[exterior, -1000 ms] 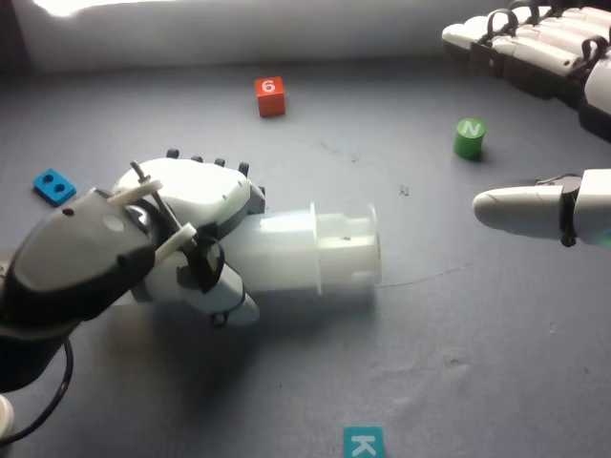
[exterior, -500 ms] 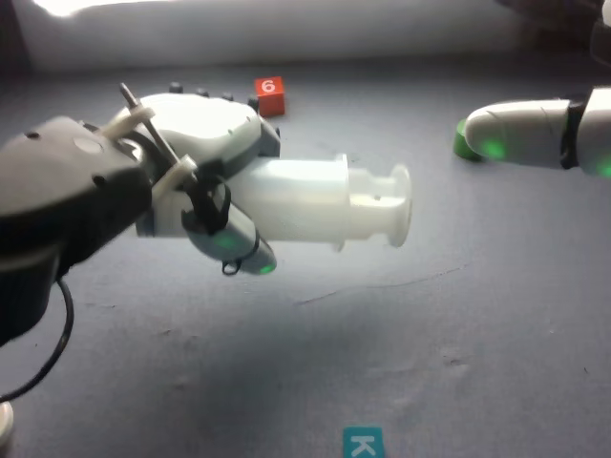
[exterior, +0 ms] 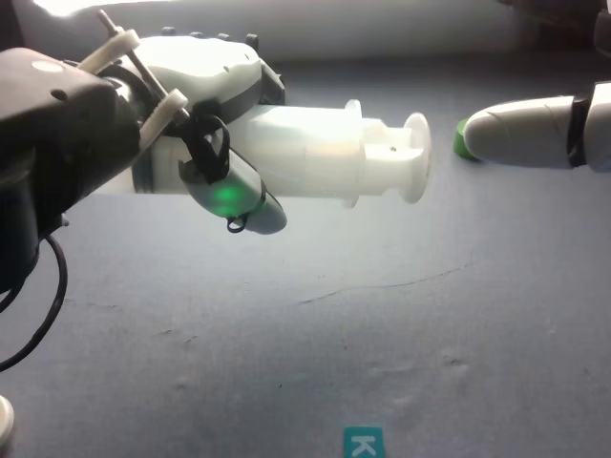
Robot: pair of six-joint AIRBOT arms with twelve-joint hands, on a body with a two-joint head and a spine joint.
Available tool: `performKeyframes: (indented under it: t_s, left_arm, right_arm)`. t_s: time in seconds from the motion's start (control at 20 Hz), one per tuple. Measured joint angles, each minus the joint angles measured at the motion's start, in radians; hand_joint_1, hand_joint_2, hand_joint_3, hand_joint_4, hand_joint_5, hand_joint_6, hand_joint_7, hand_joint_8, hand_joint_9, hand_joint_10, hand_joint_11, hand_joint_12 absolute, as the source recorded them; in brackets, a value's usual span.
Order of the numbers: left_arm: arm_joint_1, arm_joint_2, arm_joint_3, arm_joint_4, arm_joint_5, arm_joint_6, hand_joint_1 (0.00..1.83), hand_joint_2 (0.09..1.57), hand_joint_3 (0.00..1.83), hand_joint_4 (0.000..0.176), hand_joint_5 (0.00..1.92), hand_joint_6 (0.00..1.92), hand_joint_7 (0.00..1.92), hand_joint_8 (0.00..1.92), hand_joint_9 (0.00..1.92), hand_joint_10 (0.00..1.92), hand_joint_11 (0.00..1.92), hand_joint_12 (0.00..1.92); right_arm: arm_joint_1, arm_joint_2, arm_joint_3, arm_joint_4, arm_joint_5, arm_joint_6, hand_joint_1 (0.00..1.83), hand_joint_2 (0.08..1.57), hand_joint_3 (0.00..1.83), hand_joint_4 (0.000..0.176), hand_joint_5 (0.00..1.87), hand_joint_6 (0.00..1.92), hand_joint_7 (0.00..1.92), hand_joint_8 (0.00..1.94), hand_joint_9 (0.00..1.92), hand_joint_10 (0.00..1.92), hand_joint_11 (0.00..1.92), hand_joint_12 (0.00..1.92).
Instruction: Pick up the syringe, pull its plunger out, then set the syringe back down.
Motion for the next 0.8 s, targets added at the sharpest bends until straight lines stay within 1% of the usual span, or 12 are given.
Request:
performKeyframes:
  t_s: [0.05, 0.15, 0.2, 0.3, 0.35, 0.4, 0.5, 0.55, 0.6, 0.7, 0.75, 0.8]
  left_arm:
    - [-0.008, 0.000, 0.000, -0.006, 0.000, 0.001, 1.38, 1.08, 0.00, 0.000, 0.98, 0.97, 1.13, 0.62, 0.93, 1.18, 0.55, 1.19]
    - [-0.022, 0.001, -0.006, -0.016, -0.010, 0.002, 1.38, 1.09, 0.00, 0.000, 0.97, 0.99, 1.11, 0.66, 0.92, 1.20, 0.52, 1.21]
    - [-0.029, 0.001, -0.010, -0.027, -0.012, 0.002, 1.38, 1.09, 0.00, 0.000, 0.97, 0.99, 1.12, 0.66, 0.93, 1.17, 0.52, 1.20]
    - [-0.039, 0.001, -0.014, -0.031, -0.011, 0.002, 1.38, 1.08, 0.00, 0.000, 0.98, 0.98, 1.13, 0.69, 0.91, 1.17, 0.53, 1.16]
    - [-0.042, 0.001, -0.017, -0.034, -0.013, 0.002, 1.38, 1.09, 0.00, 0.000, 0.96, 1.05, 1.12, 0.70, 0.90, 1.16, 0.53, 1.12]
    - [-0.043, 0.002, -0.022, -0.038, -0.015, 0.002, 1.37, 1.10, 0.00, 0.000, 0.94, 1.09, 1.08, 0.79, 0.89, 1.16, 0.55, 1.10]
    - [-0.043, 0.004, -0.025, -0.050, -0.013, 0.002, 1.38, 1.10, 0.00, 0.000, 0.94, 1.09, 1.09, 0.79, 0.91, 1.12, 0.59, 1.06]
    - [-0.043, 0.005, -0.025, -0.051, -0.016, 0.003, 1.38, 1.11, 0.00, 0.000, 0.92, 1.07, 1.04, 0.89, 0.88, 1.20, 0.60, 1.10]
    - [-0.044, 0.005, -0.025, -0.051, -0.019, 0.003, 1.38, 1.11, 0.00, 0.000, 0.92, 1.07, 1.04, 0.89, 0.88, 1.20, 0.60, 1.10]
    - [-0.049, 0.007, -0.025, -0.053, -0.024, 0.003, 1.37, 1.14, 0.00, 0.000, 0.88, 1.04, 0.93, 1.12, 0.82, 1.34, 0.54, 1.21]
    - [-0.050, 0.007, -0.026, -0.055, -0.024, 0.002, 1.37, 1.15, 0.00, 0.000, 0.91, 0.94, 0.90, 1.20, 0.81, 1.36, 0.55, 1.23]
    - [-0.051, 0.011, -0.029, -0.061, -0.024, 0.002, 1.37, 1.15, 0.00, 0.000, 0.92, 0.90, 0.90, 1.20, 0.82, 1.38, 0.56, 1.26]
  right_arm:
    - [0.000, 0.002, 0.000, 0.000, 0.006, 0.008, 0.57, 0.95, 0.00, 0.000, 0.01, 0.00, 0.08, 0.01, 0.09, 0.01, 0.00, 0.46]
    - [0.005, 0.003, 0.002, 0.000, 0.017, 0.014, 0.64, 0.96, 0.00, 0.000, 0.02, 0.01, 0.10, 0.02, 0.11, 0.02, 0.00, 0.46]
    - [0.005, 0.003, 0.006, -0.003, 0.021, 0.016, 0.67, 0.96, 0.00, 0.000, 0.04, 0.01, 0.13, 0.02, 0.14, 0.02, 0.00, 0.53]
    - [0.003, 0.003, 0.011, -0.002, 0.021, 0.019, 0.67, 0.96, 0.00, 0.000, 0.04, 0.00, 0.14, 0.01, 0.14, 0.02, 0.00, 0.52]
    - [0.003, 0.003, 0.015, -0.002, 0.021, 0.021, 0.64, 0.96, 0.00, 0.000, 0.02, 0.00, 0.14, 0.01, 0.14, 0.01, 0.00, 0.50]
    - [0.003, 0.003, 0.021, 0.007, 0.021, 0.022, 0.62, 0.97, 0.00, 0.000, 0.02, 0.00, 0.13, 0.00, 0.13, 0.01, 0.00, 0.48]
    - [0.003, 0.003, 0.034, 0.032, 0.021, 0.023, 0.65, 0.95, 0.00, 0.000, 0.03, 0.01, 0.14, 0.00, 0.14, 0.01, 0.00, 0.47]
    - [0.003, 0.001, 0.044, 0.048, 0.018, 0.023, 0.61, 0.95, 0.00, 0.000, 0.01, 0.00, 0.12, 0.00, 0.13, 0.00, 0.00, 0.48]
    - [0.003, 0.000, 0.048, 0.051, 0.017, 0.023, 0.61, 0.95, 0.00, 0.000, 0.01, 0.00, 0.12, 0.00, 0.13, 0.00, 0.00, 0.48]
    - [0.003, -0.024, 0.062, 0.082, 0.011, 0.023, 0.60, 0.95, 0.00, 0.000, 0.00, 0.00, 0.09, 0.00, 0.10, 0.00, 0.00, 0.43]
    - [0.003, -0.041, 0.069, 0.093, 0.003, 0.024, 0.64, 0.93, 0.00, 0.000, 0.01, 0.00, 0.11, 0.01, 0.11, 0.00, 0.00, 0.43]
    - [0.003, -0.054, 0.076, 0.101, -0.005, 0.023, 0.65, 0.93, 0.00, 0.000, 0.05, 0.01, 0.14, 0.01, 0.14, 0.01, 0.00, 0.49]
